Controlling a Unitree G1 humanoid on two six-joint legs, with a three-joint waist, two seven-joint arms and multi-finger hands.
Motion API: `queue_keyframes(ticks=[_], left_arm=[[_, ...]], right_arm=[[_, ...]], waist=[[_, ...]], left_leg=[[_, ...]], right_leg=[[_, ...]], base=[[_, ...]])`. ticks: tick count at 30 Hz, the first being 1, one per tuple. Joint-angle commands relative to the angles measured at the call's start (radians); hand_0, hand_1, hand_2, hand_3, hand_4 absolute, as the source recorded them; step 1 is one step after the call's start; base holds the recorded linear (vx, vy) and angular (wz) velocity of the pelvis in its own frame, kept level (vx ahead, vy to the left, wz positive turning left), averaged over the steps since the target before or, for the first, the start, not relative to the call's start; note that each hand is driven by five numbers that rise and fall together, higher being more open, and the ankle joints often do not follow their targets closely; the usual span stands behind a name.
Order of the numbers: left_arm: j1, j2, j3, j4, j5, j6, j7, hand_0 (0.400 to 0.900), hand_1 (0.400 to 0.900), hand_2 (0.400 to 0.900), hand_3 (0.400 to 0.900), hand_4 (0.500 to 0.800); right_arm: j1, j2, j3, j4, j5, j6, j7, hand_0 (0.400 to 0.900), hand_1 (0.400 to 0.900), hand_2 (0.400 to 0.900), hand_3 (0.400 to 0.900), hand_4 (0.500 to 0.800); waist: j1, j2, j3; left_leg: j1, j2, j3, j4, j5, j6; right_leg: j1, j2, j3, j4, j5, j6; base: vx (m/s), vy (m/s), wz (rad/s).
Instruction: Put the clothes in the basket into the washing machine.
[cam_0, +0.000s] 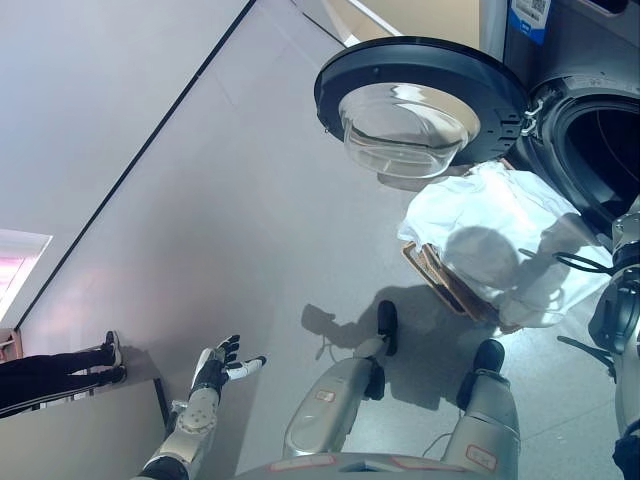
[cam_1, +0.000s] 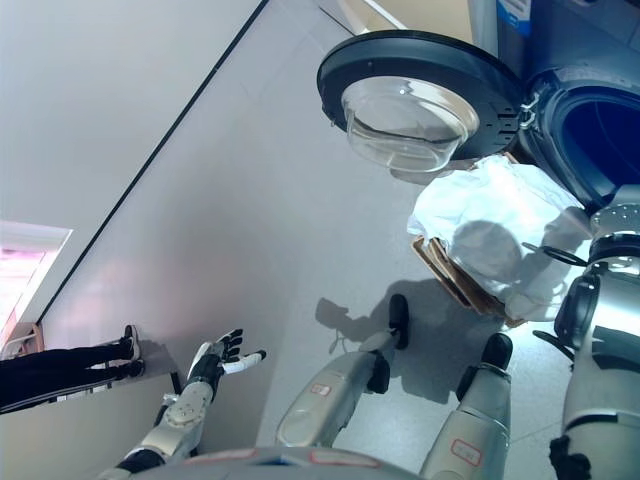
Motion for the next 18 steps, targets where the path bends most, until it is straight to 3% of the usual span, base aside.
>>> queue_keyframes(ticks=[1,7,13,18], left_arm=[[-0.009,0.046,0.007,0.073,-0.008,-0.016,0.019,0.900,0.900,0.900,0.900,0.800],[-0.013,0.049,0.016,0.081,-0.012,-0.012,0.018,0.900,0.900,0.900,0.900,0.800],[-0.033,0.054,0.021,0.099,-0.015,-0.002,0.005,0.900,0.900,0.900,0.900,0.800],[-0.050,0.046,0.018,0.106,-0.010,0.003,-0.001,0.900,0.900,0.900,0.900,0.800]], right_arm=[[-0.038,-0.103,0.098,-0.037,-0.011,-0.043,0.047,0.900,0.900,0.900,0.900,0.800],[-0.035,-0.085,0.112,-0.019,-0.030,-0.027,0.053,0.900,0.900,0.900,0.900,0.800],[-0.038,-0.071,0.203,0.095,-0.135,0.117,0.102,0.900,0.900,0.900,0.900,0.800],[-0.017,-0.049,0.238,0.132,-0.194,0.177,0.129,0.900,0.900,0.900,0.900,0.800]], waist=[[0.013,-0.006,-0.047],[0.007,-0.010,-0.040],[-0.007,-0.045,-0.012],[-0.019,-0.074,0.009]], left_leg=[[-0.046,-0.007,-0.022,-0.060,0.095,-0.089],[-0.041,-0.007,-0.022,-0.059,0.092,-0.086],[-0.037,0.003,-0.024,-0.048,0.086,-0.082],[-0.036,0.009,-0.024,-0.043,0.084,-0.081]], right_leg=[[0.158,0.015,-0.019,-0.177,0.057,0.059],[0.161,0.019,-0.015,-0.173,0.055,0.055],[0.163,0.032,-0.006,-0.173,0.062,0.047],[0.165,0.038,-0.008,-0.177,0.071,0.042]], base=[[0.00,0.000,0.00],[0.00,0.005,-0.03],[-0.02,-0.007,-0.10],[-0.04,-0.027,0.00]])
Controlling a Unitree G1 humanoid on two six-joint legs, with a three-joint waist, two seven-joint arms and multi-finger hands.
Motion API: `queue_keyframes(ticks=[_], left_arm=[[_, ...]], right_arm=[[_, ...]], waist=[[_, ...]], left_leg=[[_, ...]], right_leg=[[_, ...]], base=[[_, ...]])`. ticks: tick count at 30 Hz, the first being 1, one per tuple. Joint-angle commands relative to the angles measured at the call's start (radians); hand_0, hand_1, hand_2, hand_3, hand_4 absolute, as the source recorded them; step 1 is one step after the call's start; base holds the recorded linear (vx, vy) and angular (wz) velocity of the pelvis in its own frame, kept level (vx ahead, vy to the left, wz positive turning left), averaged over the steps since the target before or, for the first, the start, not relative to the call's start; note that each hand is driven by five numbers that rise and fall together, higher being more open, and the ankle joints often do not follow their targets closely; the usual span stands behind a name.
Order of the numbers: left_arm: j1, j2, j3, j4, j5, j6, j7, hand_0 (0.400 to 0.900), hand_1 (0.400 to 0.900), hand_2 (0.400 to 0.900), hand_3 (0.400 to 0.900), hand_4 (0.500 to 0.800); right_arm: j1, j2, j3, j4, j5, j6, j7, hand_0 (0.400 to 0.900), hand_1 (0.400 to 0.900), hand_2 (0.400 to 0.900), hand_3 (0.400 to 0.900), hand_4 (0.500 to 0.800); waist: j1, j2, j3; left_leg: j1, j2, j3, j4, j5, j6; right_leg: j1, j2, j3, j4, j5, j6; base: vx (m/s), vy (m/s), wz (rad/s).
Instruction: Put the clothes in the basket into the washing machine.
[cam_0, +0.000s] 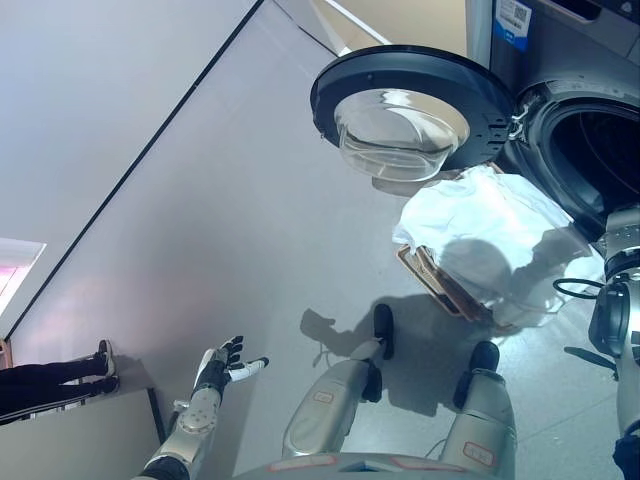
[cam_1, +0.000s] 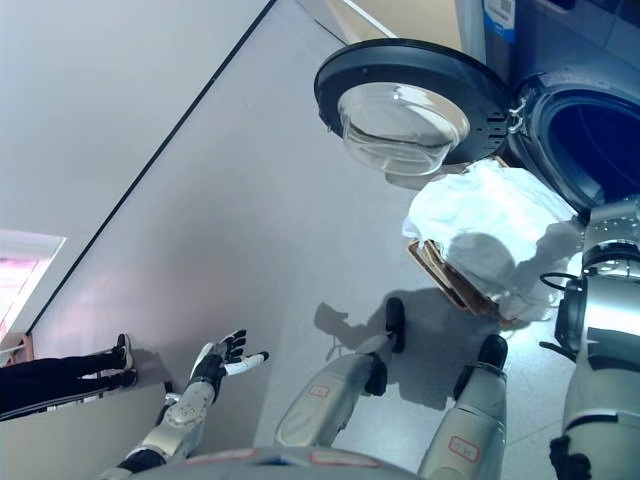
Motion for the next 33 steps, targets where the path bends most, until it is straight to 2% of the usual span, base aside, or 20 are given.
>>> queue_keyframes(ticks=[1,6,7,8,9,12,15,17,18,19,21,26,30,33], left_arm=[[-0.051,0.048,0.020,0.105,-0.009,0.005,0.021,0.900,0.900,0.900,0.900,0.800],[-0.064,0.047,0.034,0.122,-0.008,0.016,0.015,0.900,0.900,0.900,0.900,0.800],[-0.065,0.049,0.036,0.120,-0.009,0.019,0.015,0.900,0.900,0.900,0.900,0.800],[-0.060,0.020,0.018,0.147,0.030,0.022,0.059,0.900,0.900,0.900,0.900,0.800],[-0.057,0.016,0.018,0.139,0.024,0.035,0.042,0.900,0.900,0.900,0.900,0.800],[-0.060,0.018,0.031,0.106,0.054,0.051,0.054,0.900,0.900,0.900,0.900,0.800],[-0.063,-0.001,0.045,0.120,0.062,0.063,0.051,0.900,0.900,0.900,0.900,0.800],[-0.072,-0.009,0.069,0.164,0.063,0.070,0.057,0.900,0.900,0.900,0.900,0.800],[-0.072,-0.009,0.069,0.164,0.063,0.070,0.057,0.900,0.900,0.900,0.900,0.800],[-0.089,-0.019,0.095,0.240,0.073,0.084,0.062,0.900,0.900,0.900,0.900,0.800],[-0.104,-0.022,0.134,0.298,0.076,0.089,0.060,0.900,0.900,0.900,0.900,0.800],[-0.082,-0.006,0.193,0.369,0.115,0.100,0.046,0.900,0.900,0.900,0.900,0.800],[-0.050,-0.012,0.227,0.418,0.156,0.116,0.017,0.900,0.900,0.900,0.900,0.800],[-0.028,-0.016,0.241,0.434,0.181,0.126,-0.003,0.900,0.900,0.900,0.900,0.800]], right_arm=[[-0.010,-0.025,0.103,-0.019,-0.119,0.028,0.071,0.900,0.900,0.900,0.900,0.800],[0.046,0.051,0.124,-0.004,-0.183,0.056,0.093,0.900,0.900,0.900,0.900,0.800],[0.084,0.091,0.128,0.001,-0.224,0.061,0.093,0.900,0.900,0.900,0.900,0.800],[0.114,0.128,0.127,0.005,-0.254,0.064,0.092,0.900,0.900,0.900,0.900,0.800],[0.147,0.158,0.139,0.001,-0.281,0.066,0.085,0.900,0.900,0.900,0.900,0.800],[0.295,0.244,0.132,-0.023,-0.347,0.072,0.093,0.900,0.900,0.900,0.900,0.800],[0.425,0.335,0.123,0.002,-0.440,0.090,0.092,0.900,0.900,0.900,0.900,0.800],[0.520,0.385,0.106,-0.017,-0.466,0.087,0.084,0.900,0.900,0.900,0.900,0.800],[0.523,0.386,0.105,-0.020,-0.466,0.087,0.083,0.900,0.900,0.900,0.900,0.800],[0.595,0.439,0.135,-0.040,-0.537,0.080,0.076,0.900,0.900,0.900,0.900,0.800],[0.692,0.504,0.186,-0.064,-0.665,0.085,0.065,0.900,0.900,0.900,0.900,0.800],[0.862,0.553,0.330,-0.132,-1.001,0.106,0.047,0.900,0.900,0.900,0.900,0.800],[0.980,0.574,0.344,-0.115,-1.097,0.126,0.088,0.900,0.900,0.900,0.900,0.800],[1.039,0.580,0.302,-0.101,-1.097,0.136,0.112,0.900,0.900,0.900,0.900,0.800]], waist=[[0.010,-0.071,0.009],[0.002,-0.105,0.023],[0.003,-0.123,0.026],[0.003,-0.139,0.030],[0.004,-0.157,0.030],[-0.015,-0.200,0.033],[-0.030,-0.236,0.023],[-0.050,-0.270,0.015],[-0.050,-0.270,0.015],[-0.070,-0.301,0.003],[-0.097,-0.342,-0.019],[-0.139,-0.398,-0.084],[-0.170,-0.423,-0.130],[-0.184,-0.431,-0.156]], left_leg=[[-0.055,0.005,-0.020,-0.044,0.079,-0.074],[-0.047,0.012,-0.022,-0.037,0.075,-0.071],[-0.041,0.017,-0.026,-0.039,0.075,-0.070],[-0.037,0.021,-0.030,-0.039,0.076,-0.069],[-0.030,0.024,-0.034,-0.040,0.076,-0.069],[-0.005,0.030,-0.041,-0.039,0.067,-0.065],[0.027,0.037,-0.046,-0.039,0.058,-0.064],[0.057,0.046,-0.048,-0.050,0.055,-0.065],[0.059,0.046,-0.048,-0.051,0.056,-0.065],[0.080,0.054,-0.045,-0.061,0.054,-0.067],[0.114,0.061,-0.039,-0.078,0.052,-0.071],[0.188,0.073,-0.024,-0.111,0.048,-0.077],[0.251,0.073,-0.003,-0.120,0.035,-0.073],[0.302,0.073,0.013,-0.123,0.018,-0.064]], right_leg=[[0.153,0.029,-0.011,-0.187,0.073,0.044],[0.168,0.039,-0.016,-0.194,0.081,0.038],[0.182,0.044,-0.023,-0.201,0.083,0.035],[0.190,0.048,-0.028,-0.203,0.083,0.032],[0.201,0.051,-0.032,-0.207,0.085,0.031],[0.237,0.059,-0.043,-0.223,0.089,0.027],[0.283,0.066,-0.053,-0.256,0.100,0.027],[0.314,0.074,-0.056,-0.285,0.107,0.027],[0.317,0.075,-0.056,-0.286,0.107,0.027],[0.336,0.084,-0.056,-0.308,0.114,0.028],[0.371,0.095,-0.048,-0.349,0.131,0.033],[0.447,0.116,-0.042,-0.409,0.155,0.040],[0.501,0.119,-0.022,-0.433,0.166,0.047],[0.547,0.115,-0.016,-0.426,0.157,0.049]], base=[[-0.03,-0.025,-0.04],[-0.01,-0.015,0.00],[-0.01,-0.067,0.09],[-0.01,-0.105,0.14],[0.01,-0.105,0.12],[0.03,-0.058,0.05],[0.05,-0.019,0.04],[0.05,-0.020,0.00],[0.05,-0.019,-0.09],[0.05,-0.021,-0.14],[0.08,-0.025,-0.22],[0.07,-0.004,-0.12],[0.06,0.022,-0.24],[0.08,0.021,-0.20]])
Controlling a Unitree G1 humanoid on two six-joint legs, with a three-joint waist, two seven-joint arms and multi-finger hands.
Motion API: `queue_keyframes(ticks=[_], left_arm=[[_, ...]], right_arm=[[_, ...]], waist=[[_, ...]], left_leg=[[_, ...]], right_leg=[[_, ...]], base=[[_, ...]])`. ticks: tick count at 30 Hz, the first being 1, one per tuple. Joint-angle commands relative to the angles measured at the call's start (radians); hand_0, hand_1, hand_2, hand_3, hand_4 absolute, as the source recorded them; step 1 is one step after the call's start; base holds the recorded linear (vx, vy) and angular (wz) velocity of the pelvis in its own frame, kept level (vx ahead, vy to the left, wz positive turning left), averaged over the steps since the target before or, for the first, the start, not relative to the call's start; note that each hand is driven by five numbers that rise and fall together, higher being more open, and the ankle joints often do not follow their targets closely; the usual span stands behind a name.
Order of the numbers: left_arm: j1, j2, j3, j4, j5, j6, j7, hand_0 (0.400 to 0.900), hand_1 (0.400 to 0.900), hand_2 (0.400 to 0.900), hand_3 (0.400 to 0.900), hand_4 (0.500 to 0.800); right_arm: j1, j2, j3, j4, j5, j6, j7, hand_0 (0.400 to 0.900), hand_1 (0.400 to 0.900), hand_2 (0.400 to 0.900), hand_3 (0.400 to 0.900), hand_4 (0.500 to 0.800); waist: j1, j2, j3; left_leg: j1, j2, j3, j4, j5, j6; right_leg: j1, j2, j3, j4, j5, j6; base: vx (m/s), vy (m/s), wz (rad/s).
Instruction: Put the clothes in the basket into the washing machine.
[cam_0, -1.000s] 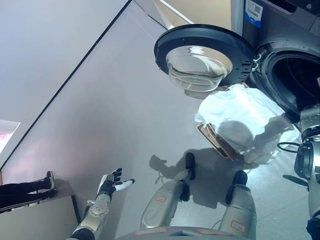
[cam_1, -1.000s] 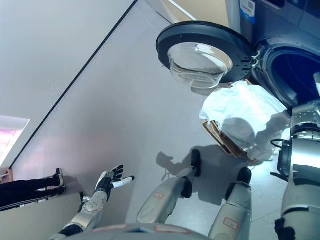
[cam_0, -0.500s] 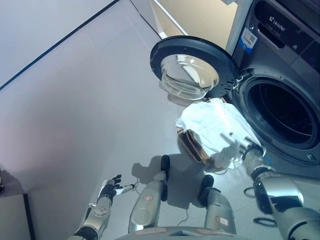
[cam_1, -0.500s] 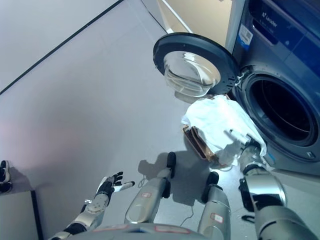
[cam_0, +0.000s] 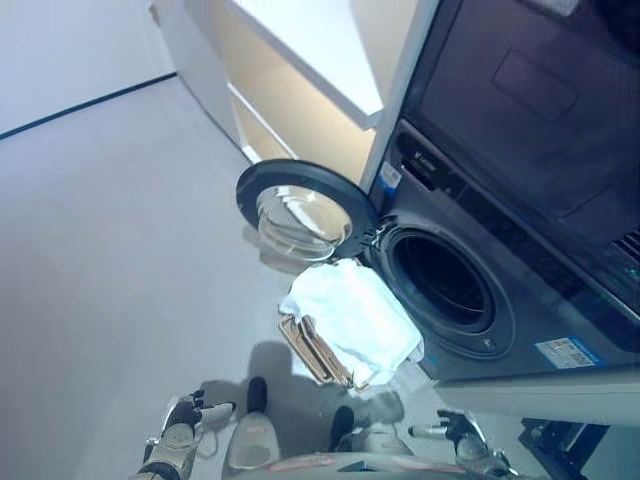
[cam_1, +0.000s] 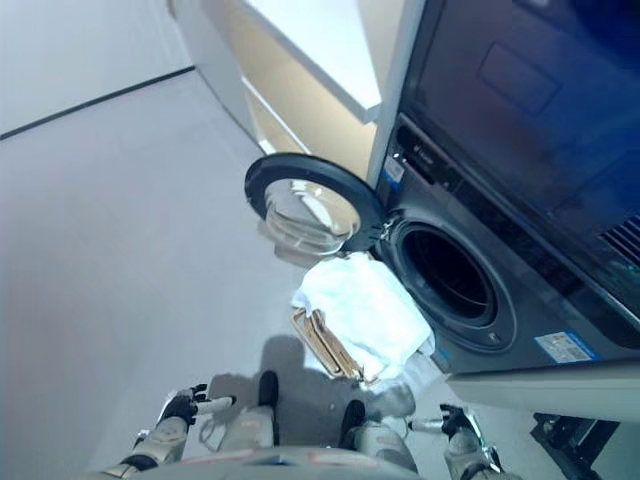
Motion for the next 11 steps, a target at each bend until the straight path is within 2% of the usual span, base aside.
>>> queue_keyframes(ticks=[1,3,5,11], left_arm=[[0.032,0.013,0.048,0.067,0.057,0.017,-0.012,0.900,0.900,0.900,0.900,0.800],[0.037,0.011,0.050,0.070,0.063,0.020,-0.025,0.900,0.900,0.900,0.900,0.800],[0.050,0.009,0.042,0.089,0.107,0.030,-0.056,0.900,0.900,0.900,0.900,0.800],[0.061,0.015,0.038,0.113,0.150,0.041,-0.078,0.900,0.900,0.900,0.900,0.800]], right_arm=[[0.034,-0.007,-0.019,0.025,-0.006,0.015,0.019,0.900,0.900,0.900,0.900,0.800],[0.046,-0.007,-0.037,0.028,0.006,0.018,0.028,0.900,0.900,0.900,0.900,0.800],[0.075,-0.003,-0.078,0.077,0.027,0.038,0.073,0.900,0.900,0.900,0.900,0.800],[0.083,-0.002,-0.093,0.090,0.024,0.045,0.097,0.900,0.900,0.900,0.900,0.800]], waist=[[-0.014,0.006,-0.071],[-0.019,0.006,-0.078],[-0.033,0.007,-0.105],[-0.041,0.003,-0.143]], left_leg=[[-0.056,-0.027,0.004,-0.053,0.094,0.000],[-0.041,-0.026,0.009,-0.056,0.089,0.002],[-0.005,-0.025,0.020,-0.062,0.075,0.008],[0.049,-0.034,0.034,-0.061,0.045,0.020]], right_leg=[[0.041,-0.034,0.011,-0.014,0.063,0.072],[0.052,-0.035,0.014,-0.012,0.060,0.071],[0.082,-0.040,0.020,-0.010,0.051,0.074],[0.121,-0.050,0.031,-0.009,0.045,0.079]], base=[[0.08,0.013,-0.14],[0.04,0.016,-0.12],[0.05,0.015,-0.14],[0.04,-0.003,-0.07]])
